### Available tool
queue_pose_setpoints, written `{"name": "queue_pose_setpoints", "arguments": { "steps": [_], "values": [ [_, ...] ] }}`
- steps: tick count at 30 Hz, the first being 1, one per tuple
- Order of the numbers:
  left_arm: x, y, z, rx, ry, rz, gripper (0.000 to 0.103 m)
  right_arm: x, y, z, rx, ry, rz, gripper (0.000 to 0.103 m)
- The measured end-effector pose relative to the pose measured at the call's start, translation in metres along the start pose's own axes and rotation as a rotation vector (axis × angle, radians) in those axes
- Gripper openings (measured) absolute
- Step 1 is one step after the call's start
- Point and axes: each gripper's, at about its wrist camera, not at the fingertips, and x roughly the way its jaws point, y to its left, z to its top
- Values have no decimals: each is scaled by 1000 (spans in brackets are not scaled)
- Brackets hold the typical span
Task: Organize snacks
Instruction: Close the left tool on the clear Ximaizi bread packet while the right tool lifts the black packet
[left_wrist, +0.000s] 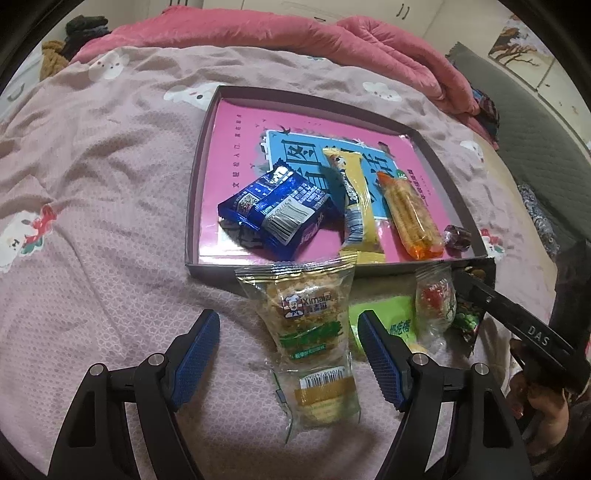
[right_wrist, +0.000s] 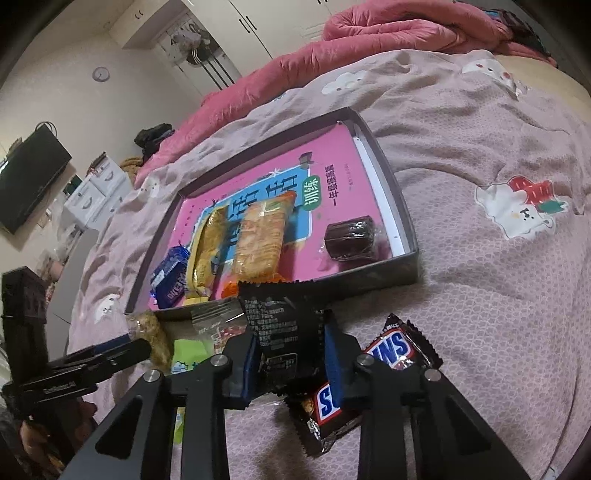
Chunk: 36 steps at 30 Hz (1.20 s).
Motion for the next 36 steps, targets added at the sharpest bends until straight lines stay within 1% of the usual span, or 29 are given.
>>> {"name": "queue_pose_setpoints", "arguments": {
  "steps": [7,12,14,16,18,20,21,24,29,36],
  "values": [
    [7,0,0,-18,0,-32,78,-12,4,2,-22,-34,-4,31],
    [12,-1,1,-34,4,-27,78,-16,8,1,-37,-41,-8,30],
    [13,-1,1,-41,-1,-33,72,-17,8,2,-39,-46,-10,30],
    [15,0,1,-43,1,-23,62,-18,8,1,-40,-50,-11,30],
    [18,1,1,-53,7,-36,59,-19,8,1,-37,-51,-7,30],
    [18,0,1,-50,5,-43,54,-21,9,0,-37,-51,-6,30],
    [18,-1,1,-44,5,-49,48,-21,9,0,-41,-52,-8,30],
    [17,-4,0,-24,3,-30,46,-23,11,-1,-53,-59,-14,30],
    [6,-3,0,-25,-21,-40,45,-27,14,-1,-76,-68,-28,30],
    [-12,3,3,-57,-64,-61,45,-30,21,-1,-118,-82,-46,30]
  ]
}}
